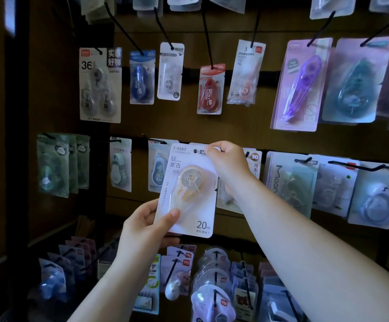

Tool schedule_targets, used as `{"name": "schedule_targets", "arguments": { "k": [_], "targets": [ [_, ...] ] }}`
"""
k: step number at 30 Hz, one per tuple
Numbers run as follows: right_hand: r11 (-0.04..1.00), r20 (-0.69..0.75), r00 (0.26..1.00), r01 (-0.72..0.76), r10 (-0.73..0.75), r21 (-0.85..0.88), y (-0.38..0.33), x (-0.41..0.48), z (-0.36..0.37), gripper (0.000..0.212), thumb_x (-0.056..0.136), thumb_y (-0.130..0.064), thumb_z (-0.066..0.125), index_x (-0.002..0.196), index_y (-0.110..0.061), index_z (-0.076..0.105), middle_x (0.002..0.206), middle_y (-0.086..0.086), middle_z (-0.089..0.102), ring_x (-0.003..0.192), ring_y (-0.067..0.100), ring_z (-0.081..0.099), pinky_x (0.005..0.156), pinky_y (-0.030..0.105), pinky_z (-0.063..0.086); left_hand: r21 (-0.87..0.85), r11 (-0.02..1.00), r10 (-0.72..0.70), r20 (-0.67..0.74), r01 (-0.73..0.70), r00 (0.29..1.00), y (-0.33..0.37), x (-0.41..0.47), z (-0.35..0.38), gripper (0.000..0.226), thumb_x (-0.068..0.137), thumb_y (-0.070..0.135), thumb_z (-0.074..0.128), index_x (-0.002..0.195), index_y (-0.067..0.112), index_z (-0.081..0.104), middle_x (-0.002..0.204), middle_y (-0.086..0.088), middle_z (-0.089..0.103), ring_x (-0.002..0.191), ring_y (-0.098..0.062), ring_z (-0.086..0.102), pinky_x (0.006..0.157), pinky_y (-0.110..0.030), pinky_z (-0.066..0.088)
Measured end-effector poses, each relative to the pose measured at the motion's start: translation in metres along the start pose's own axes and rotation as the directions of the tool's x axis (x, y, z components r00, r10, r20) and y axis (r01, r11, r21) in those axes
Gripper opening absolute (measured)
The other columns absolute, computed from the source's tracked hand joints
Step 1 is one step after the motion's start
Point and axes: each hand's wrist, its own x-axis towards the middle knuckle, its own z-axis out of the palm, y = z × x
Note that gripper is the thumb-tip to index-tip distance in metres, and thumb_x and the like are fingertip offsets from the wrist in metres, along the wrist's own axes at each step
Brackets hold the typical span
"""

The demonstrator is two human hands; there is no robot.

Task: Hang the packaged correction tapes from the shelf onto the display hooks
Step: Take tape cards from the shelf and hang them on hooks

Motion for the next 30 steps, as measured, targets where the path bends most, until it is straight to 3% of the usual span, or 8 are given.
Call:
{"name": "schedule_targets", "arguments": {
  "k": [4, 8, 12, 15, 18, 22, 25, 30],
  "targets": [
    [1.000, -0.003, 1.000, -0.007, 0.007, -0.022, 0.005, 0.000, 0.001, 0.023, 0.092, -0.017, 0.048, 0.107, -0.007, 0.062, 0.068, -0.009, 0.046, 0.063, 0.001, 0.040, 0.058, 0.016, 0.033, -0.004, 1.000, -0.006, -0.013, 0.006, 1.000, -0.007, 0.001, 0.000, 0.016, 0.082, 0.009, 0.061, 0.084, 0.025, 0.059, 0.083, -0.004, 0.071, 0.053, -0.008, 0.067, 0.045, -0.016, 0.052],
    [0.997, -0.030, 1.000, 0.000, -0.003, -0.072, 0.010, 0.005, 0.003, 0.023, 0.092, -0.016, 0.048, 0.106, -0.007, 0.062, 0.069, -0.012, 0.047, 0.066, 0.006, 0.044, 0.057, 0.016, 0.033, 0.050, 0.999, -0.009, -0.027, 0.010, 1.000, -0.015, 0.013, 0.004, 0.016, 0.083, 0.011, 0.062, 0.085, 0.025, 0.056, 0.086, 0.000, 0.068, 0.071, -0.013, 0.066, 0.046, -0.016, 0.053],
    [0.987, -0.071, 0.995, 0.060, -0.071, -0.146, 0.021, 0.012, 0.009, 0.025, 0.093, -0.019, 0.047, 0.109, -0.005, 0.059, 0.089, -0.002, 0.054, 0.088, 0.014, 0.048, 0.070, 0.023, 0.036, 0.169, 0.986, 0.014, -0.048, -0.005, 0.999, -0.029, 0.035, 0.011, 0.018, 0.086, 0.014, 0.059, 0.099, 0.024, 0.051, 0.087, 0.008, 0.060, 0.080, -0.007, 0.059, 0.057, -0.020, 0.053],
    [0.983, -0.091, 0.992, 0.068, -0.084, -0.171, 0.028, 0.021, 0.011, 0.024, 0.093, -0.020, 0.046, 0.108, -0.005, 0.059, 0.092, -0.001, 0.052, 0.087, 0.015, 0.047, 0.060, 0.024, 0.033, 0.238, 0.971, 0.023, -0.058, -0.009, 0.998, -0.038, 0.053, 0.018, 0.025, 0.086, 0.014, 0.059, 0.110, 0.019, 0.052, 0.083, 0.011, 0.058, 0.078, -0.005, 0.056, 0.071, -0.030, 0.053],
    [0.974, -0.115, 0.988, 0.077, -0.103, -0.213, 0.034, 0.032, 0.013, 0.025, 0.093, -0.018, 0.046, 0.109, -0.003, 0.058, 0.093, 0.001, 0.053, 0.087, 0.015, 0.047, 0.068, 0.023, 0.032, 0.266, 0.964, 0.004, -0.066, 0.013, 0.998, -0.047, 0.070, 0.025, 0.034, 0.086, 0.015, 0.058, 0.119, 0.015, 0.051, 0.084, 0.011, 0.054, 0.077, -0.004, 0.054, 0.069, -0.026, 0.052],
    [0.950, -0.159, 0.978, 0.082, -0.135, -0.302, 0.038, 0.043, 0.017, 0.024, 0.091, -0.014, 0.050, 0.113, -0.006, 0.056, 0.111, 0.012, 0.064, 0.099, 0.024, 0.057, 0.074, 0.026, 0.038, 0.246, 0.968, -0.044, -0.053, 0.056, 0.998, -0.053, 0.085, 0.037, 0.046, 0.087, 0.016, 0.057, 0.131, 0.014, 0.045, 0.114, -0.005, 0.058, 0.103, -0.021, 0.058, 0.066, -0.021, 0.049],
    [0.932, -0.139, 0.982, 0.071, -0.127, -0.356, 0.043, 0.051, 0.017, 0.029, 0.090, -0.012, 0.051, 0.119, -0.010, 0.052, 0.119, 0.010, 0.061, 0.108, 0.026, 0.057, 0.082, 0.028, 0.042, 0.209, 0.972, -0.096, -0.062, 0.107, 0.993, -0.056, 0.094, 0.046, 0.055, 0.088, 0.015, 0.056, 0.140, 0.015, 0.035, 0.138, -0.012, 0.045, 0.117, -0.028, 0.053, 0.070, -0.025, 0.051],
    [0.908, -0.136, 0.980, 0.077, -0.145, -0.411, 0.049, 0.061, 0.020, 0.034, 0.091, -0.014, 0.051, 0.125, -0.012, 0.048, 0.123, 0.008, 0.060, 0.113, 0.025, 0.055, 0.090, 0.033, 0.043, 0.207, 0.968, -0.131, -0.052, 0.139, 0.990, -0.063, 0.105, 0.055, 0.060, 0.090, 0.016, 0.053, 0.144, 0.015, 0.027, 0.147, -0.012, 0.035, 0.126, -0.030, 0.046, 0.082, -0.031, 0.049]
  ]
}}
